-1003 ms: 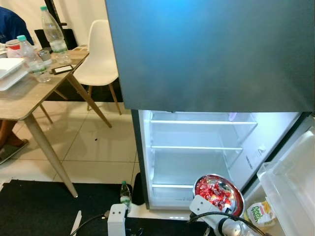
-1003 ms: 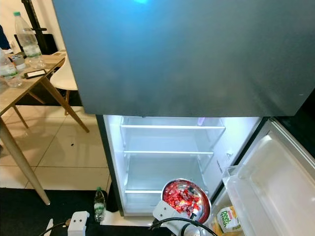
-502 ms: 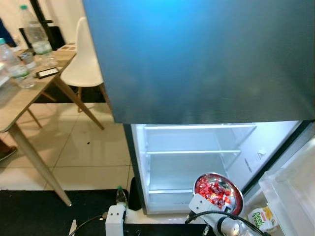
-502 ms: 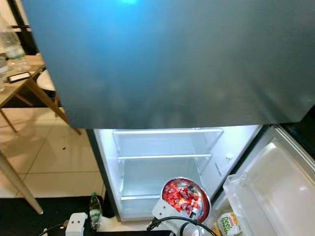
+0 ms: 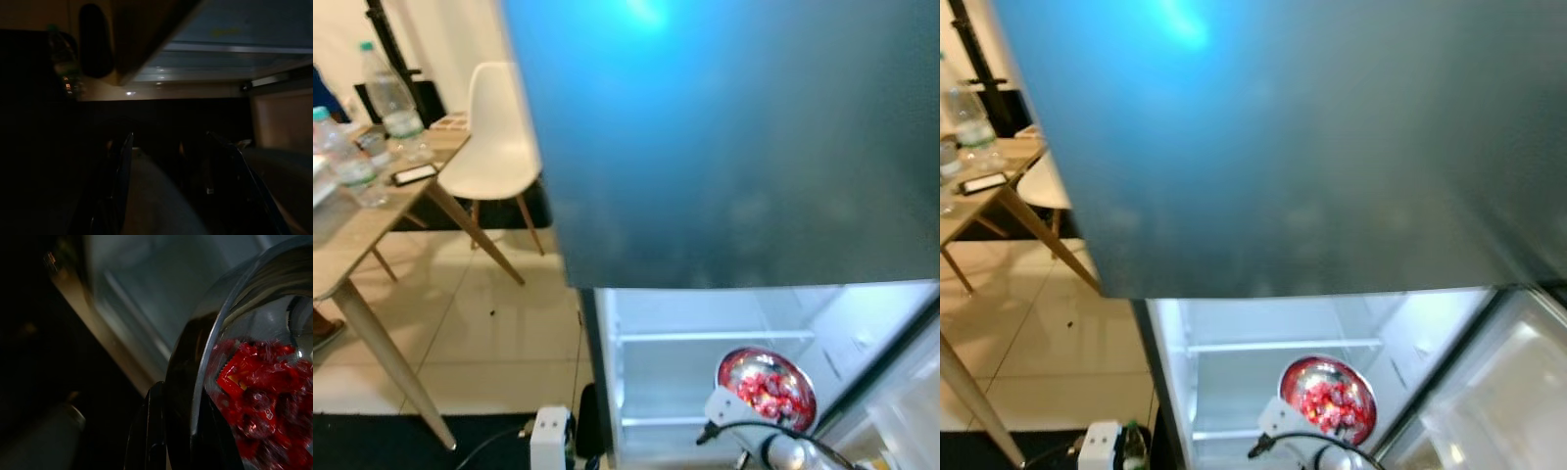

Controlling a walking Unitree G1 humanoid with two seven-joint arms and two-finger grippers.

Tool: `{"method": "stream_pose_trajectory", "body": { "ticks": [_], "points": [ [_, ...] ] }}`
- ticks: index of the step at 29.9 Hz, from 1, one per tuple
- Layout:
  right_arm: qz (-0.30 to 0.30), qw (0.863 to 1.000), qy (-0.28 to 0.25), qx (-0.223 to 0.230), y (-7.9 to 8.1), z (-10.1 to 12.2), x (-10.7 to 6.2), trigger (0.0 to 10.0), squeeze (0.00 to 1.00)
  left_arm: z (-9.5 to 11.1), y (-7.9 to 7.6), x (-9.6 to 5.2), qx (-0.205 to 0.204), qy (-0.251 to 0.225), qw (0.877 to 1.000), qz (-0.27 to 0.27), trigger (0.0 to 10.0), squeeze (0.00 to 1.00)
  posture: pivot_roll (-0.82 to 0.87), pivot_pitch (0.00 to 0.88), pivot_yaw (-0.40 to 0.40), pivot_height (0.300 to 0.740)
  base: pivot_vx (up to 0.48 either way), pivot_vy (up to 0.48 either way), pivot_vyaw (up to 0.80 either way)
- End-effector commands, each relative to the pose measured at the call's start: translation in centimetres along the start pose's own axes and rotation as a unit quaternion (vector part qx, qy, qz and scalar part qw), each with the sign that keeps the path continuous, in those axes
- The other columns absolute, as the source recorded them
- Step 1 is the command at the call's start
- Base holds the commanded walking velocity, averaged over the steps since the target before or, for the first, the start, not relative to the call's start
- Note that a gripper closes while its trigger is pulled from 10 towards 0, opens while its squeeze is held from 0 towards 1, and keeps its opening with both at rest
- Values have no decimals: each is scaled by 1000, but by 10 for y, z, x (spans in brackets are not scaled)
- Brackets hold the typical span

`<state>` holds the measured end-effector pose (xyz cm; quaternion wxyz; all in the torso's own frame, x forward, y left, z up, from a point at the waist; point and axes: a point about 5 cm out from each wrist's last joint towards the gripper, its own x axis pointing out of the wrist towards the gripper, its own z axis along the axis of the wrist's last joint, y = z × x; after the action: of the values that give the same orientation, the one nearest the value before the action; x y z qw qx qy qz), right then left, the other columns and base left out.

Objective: Restocking fridge

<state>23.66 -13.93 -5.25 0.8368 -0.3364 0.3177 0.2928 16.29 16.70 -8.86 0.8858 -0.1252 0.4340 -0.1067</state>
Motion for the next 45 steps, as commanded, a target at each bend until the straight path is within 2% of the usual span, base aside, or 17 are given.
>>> {"method": "stream_pose_trajectory", "body": {
  "ticks": [1, 5, 9, 14, 16, 22, 23, 24, 25, 30, 33, 45],
  "points": [
    [-9, 1000, 5, -4, -6, -6, -2, 10000, 0, 1, -2, 1, 22, 8, 1000, -11, 10000, 0, -21, 0, 8, 740, 0, -480, 0],
    [-9, 1000, 5, -5, -6, -6, -2, 10000, 0, 0, -2, 1, 24, 10, 1000, -12, 10000, 0, -20, 0, 6, 740, 0, -480, 0],
    [-9, 1000, 5, -5, -6, -6, -3, 10000, 0, 0, -3, 1, 16, 8, 1000, -10, 10000, 0, -20, 0, 6, 740, 0, 0, 0],
    [-10, 1000, 11, -8, -7, -8, -3, 10000, 0, 1, -12, 4, 22, 3, 999, -43, 10000, 0, -20, 0, 4, 740, 0, 0, 0],
    [-14, 1000, 19, -9, -9, -10, -4, 10000, 0, 2, -19, 5, 34, 4, 997, -72, 10000, 0, -20, 0, 4, 740, 0, 0, 0],
    [-21, 999, 29, -11, -13, -13, -5, 10000, 0, 6, -26, 8, 54, 1, 994, -99, 10000, 0, -20, 0, 3, 740, 0, 0, 0],
    [-27, 999, 34, -10, -17, -14, -5, 10000, 0, 8, -29, 9, 79, 6, 991, -111, 10000, 0, -20, 0, 3, 740, 0, 0, 0],
    [-27, 999, 34, -10, -17, -14, -5, 10000, 0, 8, -29, 9, 79, 6, 991, -111, 10000, 0, -20, 0, 3, 740, 0, 0, 0],
    [-32, 999, 32, -6, -20, -13, -5, 10000, 0, 8, -31, 9, 99, 12, 988, -120, 10000, 0, -20, 0, 3, 740, 0, 0, 0],
    [-42, 999, 34, 2, -25, -13, -5, 10000, 0, 7, -33, 9, 119, 18, 984, -134, 10000, 0, -24, 0, 3, 740, 0, 0, 0],
    [-63, 997, 43, 19, -34, -13, -6, 10000, 0, 8, -35, 9, 145, 21, 978, -151, 10000, 0, -22, 3, 5, 730, 0, 0, 0],
    [-81, 995, 40, 29, -47, -9, -7, 10000, 0, 15, -38, 11, 162, 12, 974, -160, 10000, 0, -21, 7, 6, 680, 0, 0, 0]
  ]
}}
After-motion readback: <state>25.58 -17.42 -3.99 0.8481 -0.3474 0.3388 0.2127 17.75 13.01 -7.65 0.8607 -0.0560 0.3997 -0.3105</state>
